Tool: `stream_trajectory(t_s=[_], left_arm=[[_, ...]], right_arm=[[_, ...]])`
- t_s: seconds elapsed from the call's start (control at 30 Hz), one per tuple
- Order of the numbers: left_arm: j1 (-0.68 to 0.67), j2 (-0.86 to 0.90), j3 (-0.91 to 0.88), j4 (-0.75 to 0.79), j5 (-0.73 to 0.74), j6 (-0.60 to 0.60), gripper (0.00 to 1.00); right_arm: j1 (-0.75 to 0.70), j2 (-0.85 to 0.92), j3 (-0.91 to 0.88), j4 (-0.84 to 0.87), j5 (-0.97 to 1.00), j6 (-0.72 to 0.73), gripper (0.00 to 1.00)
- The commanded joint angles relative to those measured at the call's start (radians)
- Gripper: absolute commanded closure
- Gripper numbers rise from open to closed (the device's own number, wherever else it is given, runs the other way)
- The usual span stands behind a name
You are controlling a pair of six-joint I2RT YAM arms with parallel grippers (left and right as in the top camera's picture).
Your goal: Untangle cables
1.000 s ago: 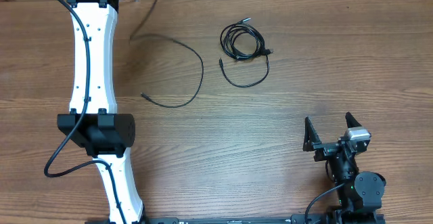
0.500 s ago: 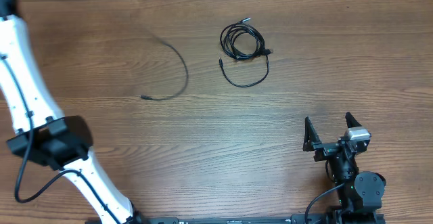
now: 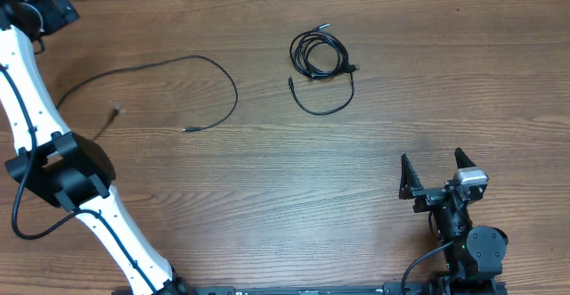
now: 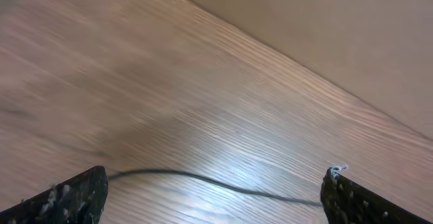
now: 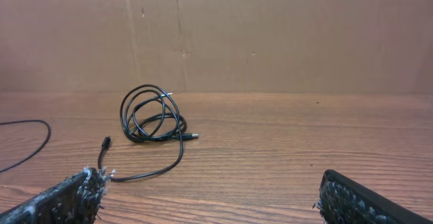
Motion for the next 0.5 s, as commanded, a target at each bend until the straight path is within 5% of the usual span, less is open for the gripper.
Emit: stream_trajectory(t_s=[0.0,0.23,0.47], left_arm=[[-0.024,-0.063,0.016,-0.039,0.114,0.032,0.00],[-0.026,-0.010,0.010,-0.346,-0.139,0.014,0.00],[-0.006,0.116,0.010,-0.607,-0.296,-0.229,0.00]], right_arm=[[-0.002,-0.002,-0.010,0.005,0.005,-0.005,0.00],[-0.002,-0.003,-0.010,0.005,0.005,-0.005,0.00],[-0.002,-0.002,-0.010,0.005,0.005,-0.005,0.00]])
